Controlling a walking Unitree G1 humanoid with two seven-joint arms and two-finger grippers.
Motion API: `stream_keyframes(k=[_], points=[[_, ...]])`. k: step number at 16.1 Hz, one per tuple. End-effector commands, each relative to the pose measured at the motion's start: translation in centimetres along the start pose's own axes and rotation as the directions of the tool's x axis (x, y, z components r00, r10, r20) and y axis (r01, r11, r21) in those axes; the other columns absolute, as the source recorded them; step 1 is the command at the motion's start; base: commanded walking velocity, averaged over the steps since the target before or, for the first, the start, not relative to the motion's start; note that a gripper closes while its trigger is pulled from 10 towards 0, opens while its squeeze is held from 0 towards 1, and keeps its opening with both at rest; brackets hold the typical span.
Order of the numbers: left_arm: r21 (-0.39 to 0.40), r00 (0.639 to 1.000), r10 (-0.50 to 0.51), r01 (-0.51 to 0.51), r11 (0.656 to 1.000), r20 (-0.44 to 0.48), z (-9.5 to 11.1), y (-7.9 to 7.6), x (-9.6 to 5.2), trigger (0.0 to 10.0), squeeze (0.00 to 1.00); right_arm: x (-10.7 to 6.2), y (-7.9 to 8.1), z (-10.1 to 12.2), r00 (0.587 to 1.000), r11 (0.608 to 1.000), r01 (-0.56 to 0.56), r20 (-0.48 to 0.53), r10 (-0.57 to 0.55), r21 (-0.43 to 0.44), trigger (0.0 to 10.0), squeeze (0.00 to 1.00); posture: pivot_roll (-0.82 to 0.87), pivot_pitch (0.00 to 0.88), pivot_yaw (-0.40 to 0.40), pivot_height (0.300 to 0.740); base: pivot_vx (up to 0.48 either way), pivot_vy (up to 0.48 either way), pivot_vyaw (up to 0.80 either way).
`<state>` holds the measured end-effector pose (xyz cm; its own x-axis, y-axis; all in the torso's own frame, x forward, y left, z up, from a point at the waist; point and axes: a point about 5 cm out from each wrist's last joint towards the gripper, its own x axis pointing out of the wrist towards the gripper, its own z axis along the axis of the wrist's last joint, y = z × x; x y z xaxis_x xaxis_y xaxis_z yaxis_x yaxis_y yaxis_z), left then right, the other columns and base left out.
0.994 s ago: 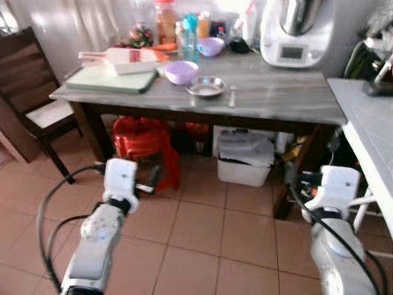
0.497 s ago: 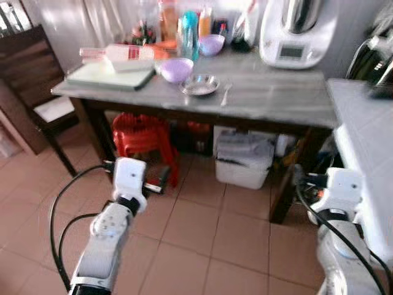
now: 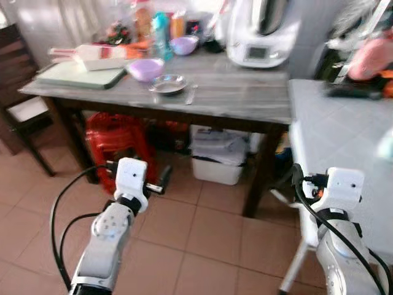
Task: Setting the table
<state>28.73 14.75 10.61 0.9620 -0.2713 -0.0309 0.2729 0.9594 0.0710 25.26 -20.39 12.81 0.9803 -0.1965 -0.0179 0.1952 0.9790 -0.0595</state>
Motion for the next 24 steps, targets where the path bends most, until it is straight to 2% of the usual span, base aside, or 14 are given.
stream_keyframes(k=[1, 3, 7, 19, 24], points=[[0.006, 1.0, 0.008, -0.008, 1.0, 0.0, 0.14, 0.56, -0.07, 10.0, 0.0, -0.07, 0.47, 0.12, 1.0, 1.0, -0.008, 0.007, 0.008, 0.008, 10.0, 0.0, -0.04, 0.0, 0.032, 0.74, 0.0, -0.315, -0.51], [0.007, 1.0, 0.008, -0.008, 1.0, 0.0, 0.15, 0.55, -0.07, 10.0, 0.0, -0.07, 0.51, 0.12, 1.0, 1.0, -0.009, 0.008, 0.009, 0.009, 10.0, 0.0, -0.04, 0.0, 0.032, 0.74, 0.0, -0.311, 0.0], [0.009, 1.0, 0.007, -0.007, 1.0, -0.001, 0.18, 0.55, -0.09, 10.0, 0.0, -0.08, 0.6, 0.05, 1.0, 1.0, -0.009, 0.003, 0.009, 0.011, 10.0, 0.0, -0.04, 0.0, 0.033, 0.74, 0.0, -0.313, -0.62], [0.004, 1.0, -0.007, 0.007, 1.0, 0.003, 0.32, 0.0, 0.18, 10.0, 0.0, -0.04, 0.58, 0.08, 1.0, 1.0, -0.006, 0.008, 0.006, 0.001, 10.0, 0.0, -0.05, 0.0, 0.036, 0.74, 0.0, -0.312, 0.0], [-0.007, 1.0, -0.016, 0.016, 1.0, 0.017, 0.46, -0.18, 0.22, 10.0, 0.0, 0.08, 0.68, 0.14, 1.0, 1.0, -0.006, 0.011, 0.006, 0.001, 10.0, 0.0, -0.04, 0.0, 0.035, 0.74, 0.0, 0.0, 0.0]])
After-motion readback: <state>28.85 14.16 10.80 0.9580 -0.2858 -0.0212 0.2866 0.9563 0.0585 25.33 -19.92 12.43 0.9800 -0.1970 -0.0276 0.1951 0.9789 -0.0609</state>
